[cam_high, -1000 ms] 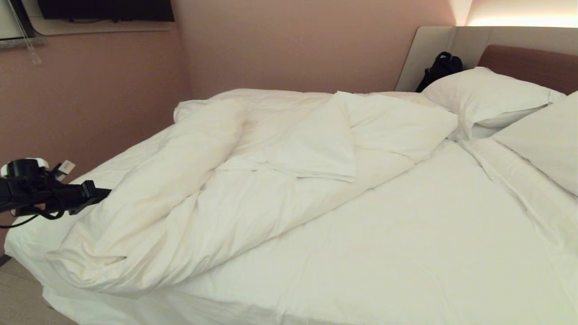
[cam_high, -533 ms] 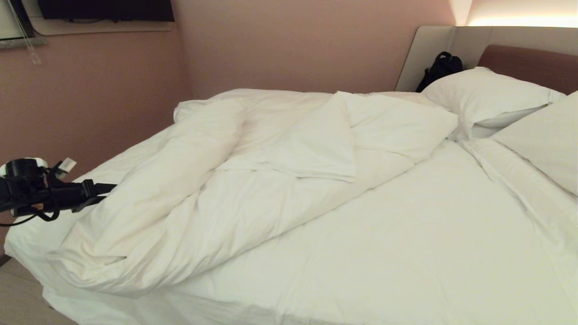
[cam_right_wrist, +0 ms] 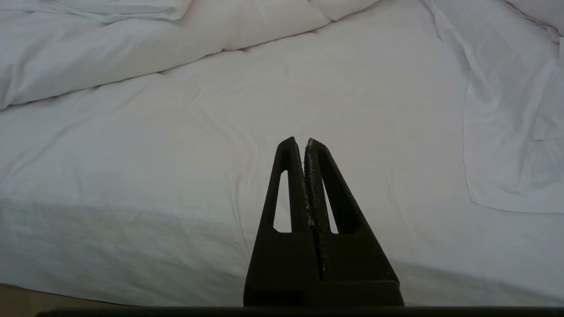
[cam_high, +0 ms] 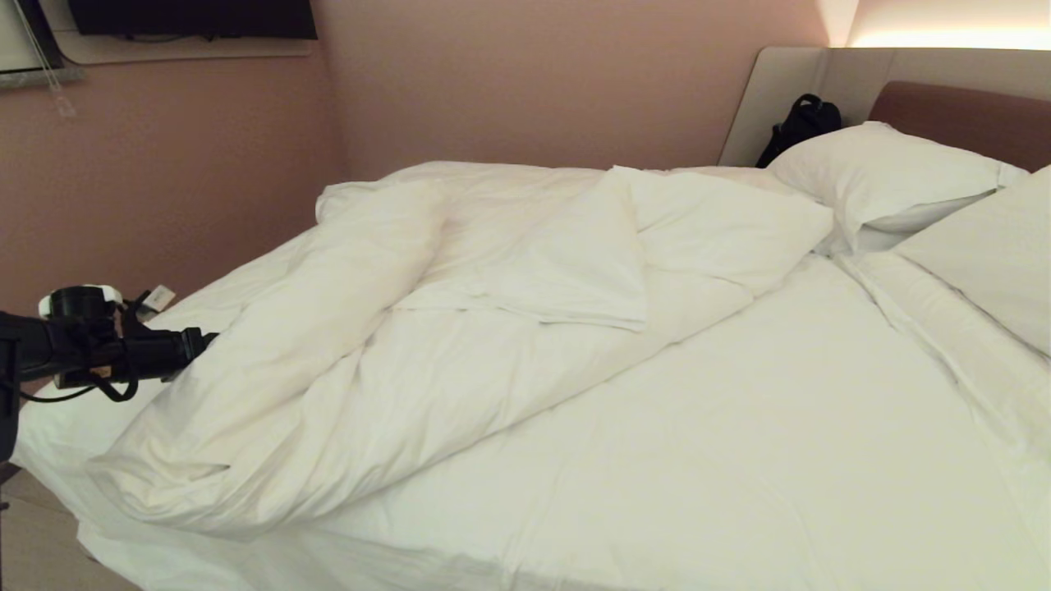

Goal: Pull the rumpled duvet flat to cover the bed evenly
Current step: Flatten the corners of the folded blanket

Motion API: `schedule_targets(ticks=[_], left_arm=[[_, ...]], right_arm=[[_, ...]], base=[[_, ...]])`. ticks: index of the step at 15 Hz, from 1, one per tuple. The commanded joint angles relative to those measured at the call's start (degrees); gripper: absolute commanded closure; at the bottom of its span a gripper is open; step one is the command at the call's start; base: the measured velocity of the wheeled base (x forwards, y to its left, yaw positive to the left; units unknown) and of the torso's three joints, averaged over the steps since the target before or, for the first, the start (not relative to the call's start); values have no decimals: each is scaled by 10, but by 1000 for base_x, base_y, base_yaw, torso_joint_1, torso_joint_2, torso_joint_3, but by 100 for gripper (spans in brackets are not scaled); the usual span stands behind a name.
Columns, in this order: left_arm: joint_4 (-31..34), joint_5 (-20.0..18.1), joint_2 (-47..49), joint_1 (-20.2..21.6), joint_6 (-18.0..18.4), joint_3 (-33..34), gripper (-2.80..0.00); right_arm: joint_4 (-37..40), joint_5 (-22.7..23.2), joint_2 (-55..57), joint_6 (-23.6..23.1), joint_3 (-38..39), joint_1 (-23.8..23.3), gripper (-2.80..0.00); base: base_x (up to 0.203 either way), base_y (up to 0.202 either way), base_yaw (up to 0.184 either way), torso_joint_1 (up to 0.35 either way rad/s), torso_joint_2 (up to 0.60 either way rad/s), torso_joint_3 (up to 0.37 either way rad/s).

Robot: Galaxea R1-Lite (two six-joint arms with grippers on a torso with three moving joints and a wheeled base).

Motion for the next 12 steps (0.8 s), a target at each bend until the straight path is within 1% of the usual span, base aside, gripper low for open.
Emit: schedule_targets(ticks=[1,7,9,10,12], left_arm=[[1,-2,-2,-12,1,2,-280],[7,13,-1,-55,1,3,-280],[3,44,5,-77,3,1,-280],[3,52,7,-85,3,-1,-280],[3,55,7,-92,2,-2,-280]], right_arm=[[0,0,0,0,0,0,0],[0,0,0,0,0,0,0],[0,0,0,0,0,0,0],[0,0,0,0,0,0,0],[0,0,0,0,0,0,0]], base=[[0,0,0,0,0,0],[0,0,0,0,0,0],[0,0,0,0,0,0],[0,0,0,0,0,0],[0,0,0,0,0,0]])
